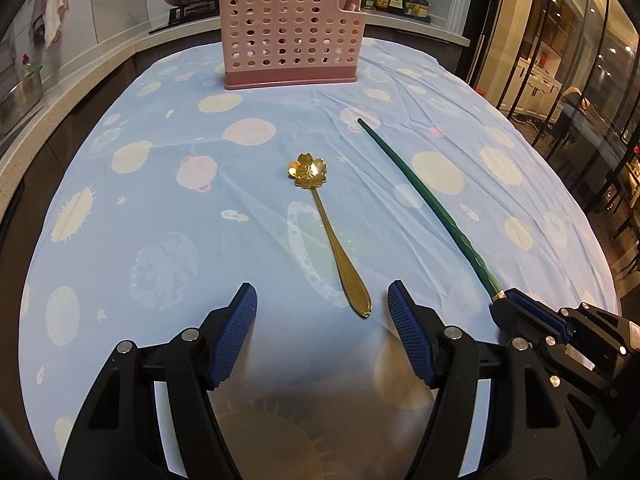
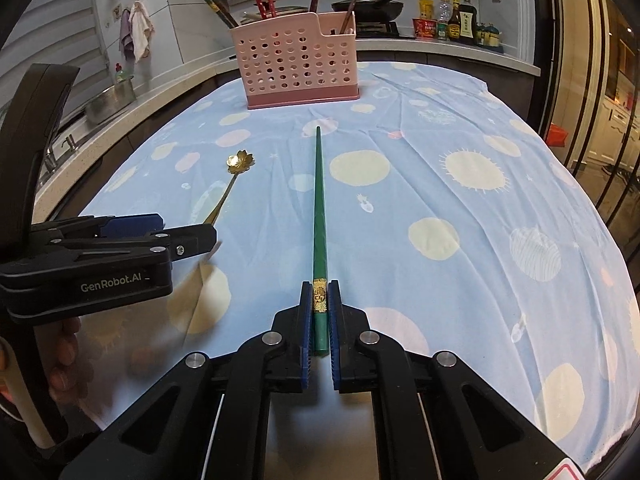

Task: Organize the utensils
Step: 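Grasp the green chopstick with the right gripper while the left grasps the gold spoon, then carry the gold spoon with the left gripper while the right carries the green chopstick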

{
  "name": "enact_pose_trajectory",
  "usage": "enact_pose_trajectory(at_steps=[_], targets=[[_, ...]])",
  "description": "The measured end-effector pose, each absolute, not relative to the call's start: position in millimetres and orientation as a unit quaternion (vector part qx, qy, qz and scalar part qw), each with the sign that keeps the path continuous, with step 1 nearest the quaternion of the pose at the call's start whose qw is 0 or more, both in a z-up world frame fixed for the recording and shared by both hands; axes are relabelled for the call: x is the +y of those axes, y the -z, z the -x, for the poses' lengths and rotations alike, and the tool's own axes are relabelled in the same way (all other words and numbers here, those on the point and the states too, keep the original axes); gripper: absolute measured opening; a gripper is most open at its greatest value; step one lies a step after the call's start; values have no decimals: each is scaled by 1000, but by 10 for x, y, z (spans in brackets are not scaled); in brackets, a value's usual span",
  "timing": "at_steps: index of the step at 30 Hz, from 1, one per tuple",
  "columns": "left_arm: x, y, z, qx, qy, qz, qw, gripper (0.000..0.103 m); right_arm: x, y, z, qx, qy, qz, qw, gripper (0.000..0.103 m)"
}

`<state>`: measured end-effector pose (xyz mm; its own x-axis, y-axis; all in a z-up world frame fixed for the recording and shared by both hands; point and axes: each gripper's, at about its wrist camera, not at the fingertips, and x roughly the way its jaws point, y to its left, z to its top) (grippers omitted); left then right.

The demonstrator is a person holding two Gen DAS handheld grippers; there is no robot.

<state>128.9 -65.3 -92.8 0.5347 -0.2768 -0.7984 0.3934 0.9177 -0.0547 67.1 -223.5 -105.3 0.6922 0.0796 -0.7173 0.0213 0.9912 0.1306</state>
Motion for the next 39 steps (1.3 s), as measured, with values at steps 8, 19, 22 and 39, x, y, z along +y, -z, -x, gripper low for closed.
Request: enact_pose_trajectory(at_steps=[8, 19, 22, 39], targets=[[-681, 937, -1301, 435, 190, -74, 877, 37, -2253, 1064, -669, 392, -17, -67, 917, 7], [-528, 894, -1289, 449, 205, -44, 869, 10, -2277, 1029, -648, 389, -16, -73, 918, 7], [-500, 836, -1256, 444, 205, -41, 871, 10, -2305, 982, -635, 384, -17, -78, 920, 7], [-443, 118, -1277, 366, 217, -24, 904, 8, -2449, 106, -616, 276, -37, -103, 955, 7]])
